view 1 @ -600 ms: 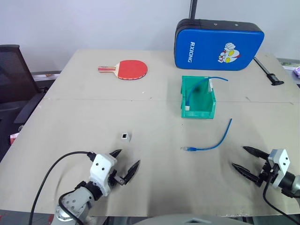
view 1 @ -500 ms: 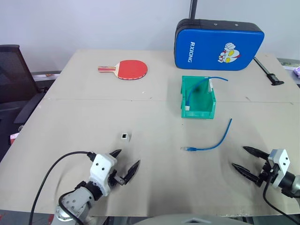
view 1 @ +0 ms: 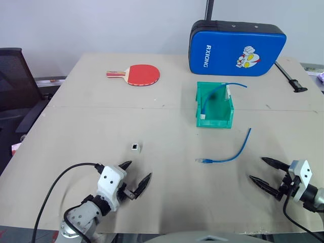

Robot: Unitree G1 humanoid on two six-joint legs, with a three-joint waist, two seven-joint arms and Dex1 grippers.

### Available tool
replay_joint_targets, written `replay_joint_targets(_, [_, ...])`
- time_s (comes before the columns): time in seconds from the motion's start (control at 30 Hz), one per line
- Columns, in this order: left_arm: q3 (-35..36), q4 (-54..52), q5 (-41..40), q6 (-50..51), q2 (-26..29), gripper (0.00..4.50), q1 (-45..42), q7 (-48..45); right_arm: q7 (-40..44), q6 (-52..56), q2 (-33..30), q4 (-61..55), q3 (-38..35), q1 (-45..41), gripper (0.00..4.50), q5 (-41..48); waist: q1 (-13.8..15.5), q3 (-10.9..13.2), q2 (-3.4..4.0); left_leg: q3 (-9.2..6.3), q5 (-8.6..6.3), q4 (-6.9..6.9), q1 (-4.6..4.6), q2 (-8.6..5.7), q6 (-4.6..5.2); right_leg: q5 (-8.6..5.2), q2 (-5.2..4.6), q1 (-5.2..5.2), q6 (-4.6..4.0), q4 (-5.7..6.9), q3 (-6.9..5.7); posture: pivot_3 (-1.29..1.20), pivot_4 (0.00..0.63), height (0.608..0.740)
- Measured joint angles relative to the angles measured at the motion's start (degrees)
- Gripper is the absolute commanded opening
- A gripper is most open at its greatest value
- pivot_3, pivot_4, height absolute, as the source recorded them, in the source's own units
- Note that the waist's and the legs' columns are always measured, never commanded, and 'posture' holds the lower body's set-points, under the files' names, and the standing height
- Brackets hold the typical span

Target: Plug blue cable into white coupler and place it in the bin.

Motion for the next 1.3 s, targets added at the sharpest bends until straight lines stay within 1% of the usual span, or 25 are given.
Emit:
replay_joint_targets(0.2, [0.4,0.3,-0.1,-0.1,0.6,4.50,-0.3,-1.4,1.0,0.0,-0.1,-0.3,0.1,0.2,4.45,0.0,0.0,0.0,0.00,0.00,0.00,0.00,0.00,0.00,0.00,0.00,0.01,0.00,0.00,-0.01,-0.01,0.00,0.150,0.681])
replay_joint_targets(0.3, [0.5,0.6,-0.7,-0.1,2.5,4.50,-1.1,-3.9,2.5,1.8,-1.2,-3.7,2.0,0.5,4.45,0.4,0.0,0.1,0.07,-0.02,0.00,0.00,0.00,0.01,0.00,0.00,0.01,0.00,0.00,0.01,-0.02,0.00,0.150,0.681])
replay_joint_targets(0.4, [0.5,-0.2,-3.8,1.7,8.0,4.50,-3.9,-9.8,2.5,6.8,-3.4,-11.0,5.1,-1.8,4.45,0.7,-0.1,0.2,0.14,-0.02,0.01,0.01,0.01,0.06,0.00,0.01,0.05,-0.01,-0.01,0.01,-0.03,0.00,0.150,0.681])
replay_joint_targets(0.43, [0.5,-0.9,-4.8,2.6,9.3,4.50,-5.3,-11.2,1.9,8.3,-3.7,-12.8,6.3,-3.4,4.45,0.6,0.0,0.2,0.14,-0.02,0.01,0.01,0.02,0.07,-0.01,0.01,0.05,-0.01,-0.01,0.01,-0.03,0.00,0.150,0.681])
replay_joint_targets(0.53, [0.5,-3.9,-9.8,7.3,15.6,4.50,-11.1,-16.9,-0.9,14.5,-4.4,-17.5,12.1,-10.1,4.45,-2.1,0.0,0.3,0.05,-0.07,0.02,0.02,0.00,0.07,-0.02,0.04,0.07,-0.01,-0.05,0.01,-0.14,0.00,0.150,0.681])
replay_joint_targets(0.63, [0.6,-6.6,-13.8,10.9,21.0,4.50,-16.2,-21.8,-2.2,19.2,-5.3,-18.3,18.5,-16.2,4.45,-6.5,0.0,0.3,0.10,-0.09,0.02,0.00,-0.08,0.01,-0.02,0.04,0.17,-0.02,-0.04,-0.10,-0.37,0.00,0.150,0.681])
replay_joint_targets(0.73, [0.5,-7.1,-15.9,12.7,25.5,4.50,-20.9,-26.8,-2.3,23.3,-4.2,-17.1,23.1,-22.6,4.45,-7.6,0.0,0.4,0.09,-0.15,0.02,-0.01,-0.17,-0.01,-0.03,0.05,0.15,-0.04,-0.02,-0.16,-0.44,0.00,0.150,0.681])
replay_joint_targets(0.77, [0.5,-7.1,-16.2,13.0,26.5,4.50,-22.2,-28.0,-2.3,24.1,-3.8,-16.5,24.2,-24.3,4.23,-8.0,0.0,0.4,0.08,-0.17,0.02,-0.01,-0.20,-0.02,-0.03,0.05,0.14,-0.04,-0.02,-0.18,-0.49,0.00,0.150,0.681])
replay_joint_targets(0.8, [0.5,-7.1,-16.6,13.3,28.0,4.50,-23.7,-30.0,-1.9,24.9,-3.7,-15.7,25.9,-26.4,3.86,-8.7,0.0,0.5,0.11,-0.19,0.00,-0.06,-0.21,-0.03,-0.02,0.05,0.12,-0.04,-0.01,-0.21,-0.54,0.00,0.150,0.681])
replay_joint_targets(0.87, [0.5,-7.0,-16.9,13.5,29.1,4.50,-24.2,-31.9,-1.6,25.3,-3.7,-15.4,27.0,-27.2,3.02,-9.2,0.0,0.5,0.14,-0.23,-0.01,-0.08,-0.23,-0.04,-0.01,0.06,0.08,-0.05,0.04,-0.23,-0.58,0.00,0.150,0.681])
replay_joint_targets(0.93, [0.5,-6.6,-17.0,13.5,30.0,4.50,-24.5,-33.9,-1.1,25.8,-3.7,-14.6,28.0,-27.8,2.14,-9.3,0.0,0.6,0.16,-0.27,-0.01,-0.08,-0.27,-0.05,-0.02,0.07,0.06,-0.05,0.05,-0.25,-0.64,0.00,0.150,0.681])
replay_joint_targets(0.97, [0.5,-6.4,-17.0,13.4,30.3,4.50,-24.6,-34.8,-0.7,26.1,-3.7,-14.5,28.2,-27.8,1.59,-9.3,0.0,0.6,0.17,-0.26,-0.01,-0.07,-0.27,-0.05,-0.02,0.07,0.06,-0.04,0.05,-0.25,-0.63,0.00,0.150,0.681])
replay_joint_targets(1.03, [0.5,-5.6,-16.9,13.2,30.7,4.50,-25.2,-36.7,-0.1,26.4,-3.5,-14.5,28.7,-27.9,0.69,-9.2,0.0,0.7,0.19,-0.25,-0.02,-0.07,-0.25,-0.05,0.01,0.06,0.05,-0.04,0.05,-0.22,-0.63,0.00,0.150,0.681])
replay_joint_targets(1.07, [0.4,-5.3,-16.9,12.9,30.8,4.50,-25.7,-37.4,-0.1,26.4,-3.3,-14.5,28.7,-27.9,0.14,-9.2,0.0,0.7,0.18,-0.26,-0.03,-0.06,-0.24,-0.05,0.02,0.06,0.06,-0.04,0.03,-0.20,-0.64,0.00,0.150,0.681])
replay_joint_targets(1.1, [0.4,-5.1,-16.8,12.7,30.8,4.50,-26.1,-37.7,0.0,26.4,-3.1,-14.5,28.8,-28.0,0.06,-9.2,0.0,0.7,0.18,-0.25,-0.03,-0.06,-0.22,-0.05,0.02,0.06,0.06,-0.03,0.03,-0.19,-0.63,0.00,0.150,0.681])
replay_joint_targets(1.3, [-0.8,-3.7,-16.4,12.6,30.6,4.50,-28.1,-38.7,-0.7,26.7,-1.2,-14.0,29.2,-29.5,0.06,-9.3,-0.1,0.7,0.18,-0.24,-0.02,-0.04,-0.18,-0.05,0.02,0.07,0.13,-0.02,0.05,-0.14,-0.61,0.00,0.150,0.681])
